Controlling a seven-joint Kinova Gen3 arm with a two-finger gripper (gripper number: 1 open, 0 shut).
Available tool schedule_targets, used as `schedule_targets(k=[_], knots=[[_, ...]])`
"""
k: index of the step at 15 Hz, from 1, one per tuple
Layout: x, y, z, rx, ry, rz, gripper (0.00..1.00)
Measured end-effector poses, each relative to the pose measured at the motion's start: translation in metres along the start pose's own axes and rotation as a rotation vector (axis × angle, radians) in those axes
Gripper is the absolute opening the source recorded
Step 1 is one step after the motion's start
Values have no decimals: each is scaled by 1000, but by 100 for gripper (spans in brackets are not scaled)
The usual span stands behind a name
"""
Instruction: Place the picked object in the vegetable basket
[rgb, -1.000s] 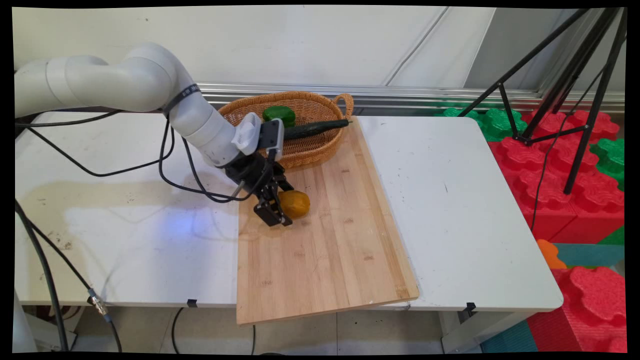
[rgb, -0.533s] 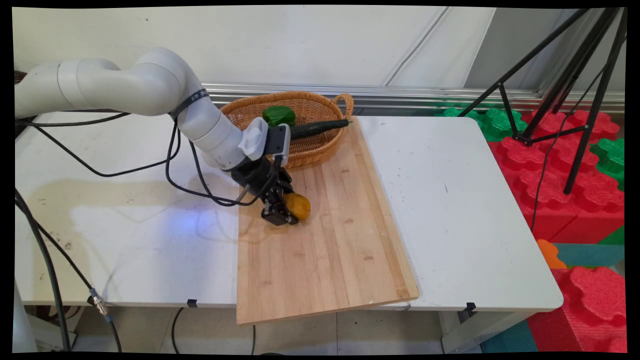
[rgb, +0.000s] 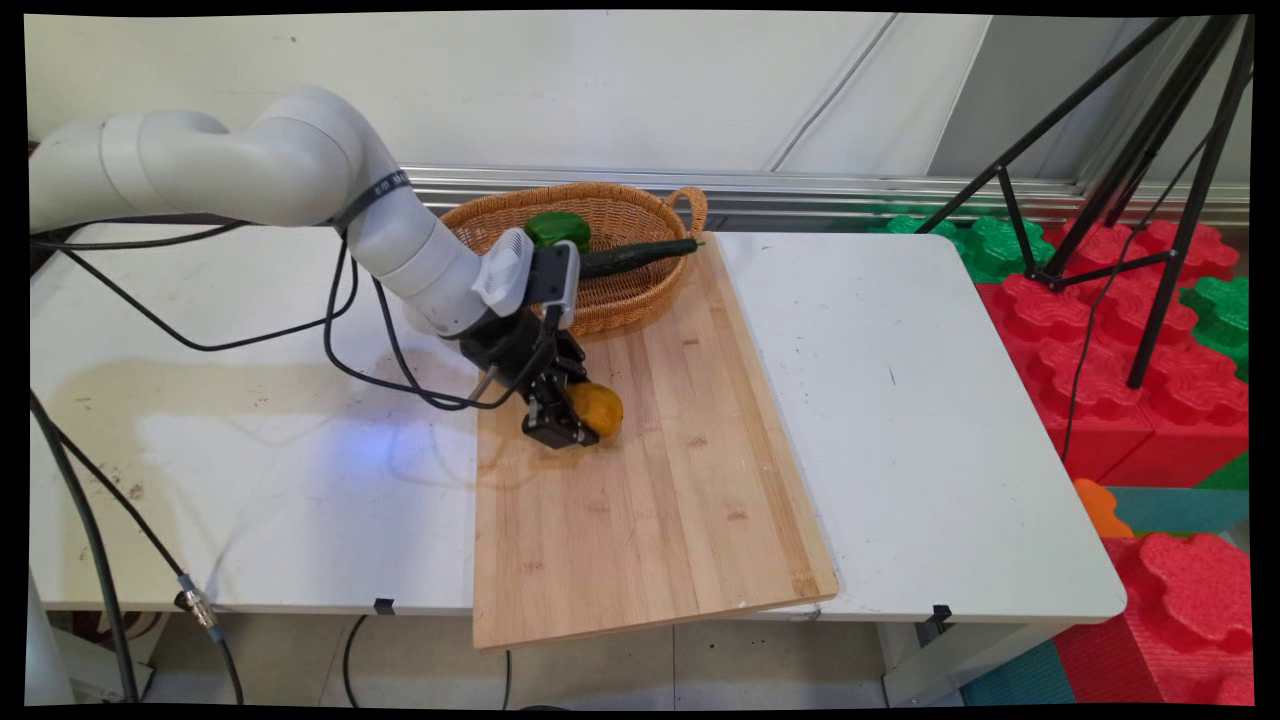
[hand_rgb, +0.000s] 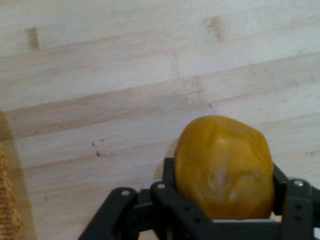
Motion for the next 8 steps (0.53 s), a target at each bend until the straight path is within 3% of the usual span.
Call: schedule_targets(k=[8], knots=[[-3,1,-46,24,89,-86,0]])
